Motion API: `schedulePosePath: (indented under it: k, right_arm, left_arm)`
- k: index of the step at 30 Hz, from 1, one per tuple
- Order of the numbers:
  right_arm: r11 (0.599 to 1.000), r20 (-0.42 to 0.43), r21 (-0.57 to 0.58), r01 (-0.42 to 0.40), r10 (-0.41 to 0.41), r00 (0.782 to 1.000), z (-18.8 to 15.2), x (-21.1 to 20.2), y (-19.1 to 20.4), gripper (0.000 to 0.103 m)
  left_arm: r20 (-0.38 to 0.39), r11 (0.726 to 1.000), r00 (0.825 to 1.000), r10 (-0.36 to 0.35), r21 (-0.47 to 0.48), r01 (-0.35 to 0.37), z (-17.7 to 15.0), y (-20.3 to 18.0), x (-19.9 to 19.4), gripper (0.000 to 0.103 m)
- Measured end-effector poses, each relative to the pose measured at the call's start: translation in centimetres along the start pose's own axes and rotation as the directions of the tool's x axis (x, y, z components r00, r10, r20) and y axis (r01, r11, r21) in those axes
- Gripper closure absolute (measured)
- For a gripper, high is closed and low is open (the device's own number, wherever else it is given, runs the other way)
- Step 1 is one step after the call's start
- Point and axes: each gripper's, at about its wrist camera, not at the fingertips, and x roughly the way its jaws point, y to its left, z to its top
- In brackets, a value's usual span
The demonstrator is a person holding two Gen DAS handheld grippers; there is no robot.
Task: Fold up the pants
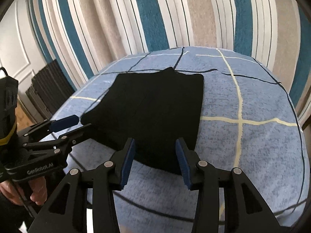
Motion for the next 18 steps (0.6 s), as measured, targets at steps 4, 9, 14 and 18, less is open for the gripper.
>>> schedulePosePath:
  k: [4,9,14,18]
  right_arm:
    - [1.000,0.016,0.016,-0.026,0.025,1.000,0.4,-1.0,-0.3,0.059]
    - [0.999,0.032,0.023,-0.045,0.044,0.999,1.7,-1.6,-0.8,0.059]
    - [0.997,0.036,0.032,-0.065,0.064,0.997,2.7,-1.6,-1.2,0.059]
    - [0.997,0.033,0.025,-0.071,0.070,0.997,3.5,-1.0,-1.4,0.059]
  left_arm:
    - [-0.007,1.000,1.000,-0.008,-0.028,0.008,0.5,0.7,-0.8,0.039]
    - [-0.003,0.999,1.000,0.015,-0.040,-0.015,1.7,1.4,-0.9,0.039]
    - [0.004,0.999,0.999,0.037,-0.038,-0.037,3.0,1.5,-0.6,0.039]
    - [0.001,0.999,0.999,0.033,-0.038,-0.033,3.7,1.7,0.0,0.039]
